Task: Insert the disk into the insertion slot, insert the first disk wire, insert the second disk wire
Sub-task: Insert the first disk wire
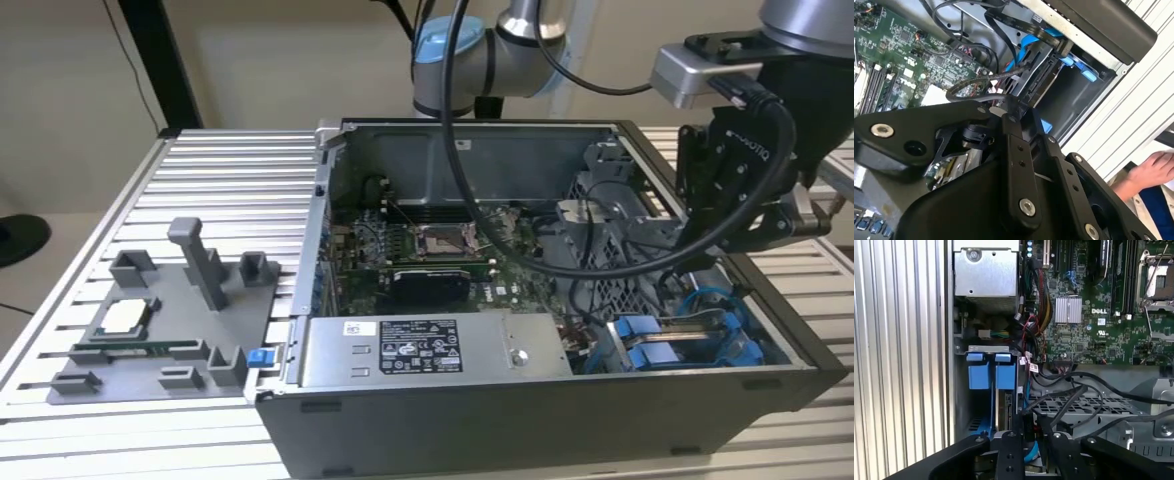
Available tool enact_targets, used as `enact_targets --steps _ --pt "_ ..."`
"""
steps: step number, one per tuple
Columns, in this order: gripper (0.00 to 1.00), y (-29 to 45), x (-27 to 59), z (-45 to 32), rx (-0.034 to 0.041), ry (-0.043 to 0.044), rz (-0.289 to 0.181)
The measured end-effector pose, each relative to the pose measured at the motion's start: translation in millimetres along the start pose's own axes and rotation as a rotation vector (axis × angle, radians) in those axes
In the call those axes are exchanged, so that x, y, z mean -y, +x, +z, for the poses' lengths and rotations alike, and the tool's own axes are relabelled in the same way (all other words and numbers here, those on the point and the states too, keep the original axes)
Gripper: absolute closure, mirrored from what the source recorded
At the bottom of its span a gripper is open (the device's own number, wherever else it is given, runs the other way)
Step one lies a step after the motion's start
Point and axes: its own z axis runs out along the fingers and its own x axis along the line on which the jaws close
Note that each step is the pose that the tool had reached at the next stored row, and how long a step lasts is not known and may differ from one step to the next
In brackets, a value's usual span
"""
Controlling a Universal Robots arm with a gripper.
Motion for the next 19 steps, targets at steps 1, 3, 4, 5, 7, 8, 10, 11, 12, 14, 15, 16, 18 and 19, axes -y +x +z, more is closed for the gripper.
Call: enact_targets --steps 1,3,4,5,7,8,10,11,12,14,15,16,18,19 --pt "0.00 0.0 -0.1 0.4 0.0000 0.0024 0.000" --pt "0.00 -0.1 -0.2 1.1 -0.0002 0.0045 0.000" --pt "0.00 -0.1 -0.3 1.4 -0.0002 0.0052 0.000" --pt "0.00 0.0 -0.5 1.8 -0.0001 0.0059 0.000" --pt "1.00 0.0 -0.5 2.0 -0.0001 0.0069 0.000" --pt "1.00 0.0 -0.5 2.1 -0.0001 0.0072 0.000" --pt "1.00 -0.1 -0.6 2.2 0.0000 0.0073 0.000" --pt "1.00 0.0 -0.6 2.2 0.0000 0.0073 0.000" --pt "1.00 0.0 -0.6 2.2 0.0001 0.0073 0.000" --pt "1.00 0.0 -0.6 2.2 0.0001 0.0073 0.000" --pt "1.00 0.0 -0.6 2.2 0.0001 0.0073 0.000" --pt "1.00 0.0 -0.6 2.2 0.0001 0.0073 0.000" --pt "1.00 0.0 -0.6 2.2 0.0001 0.0073 0.000" --pt "1.00 0.0 -0.6 2.2 0.0001 0.0073 0.000"
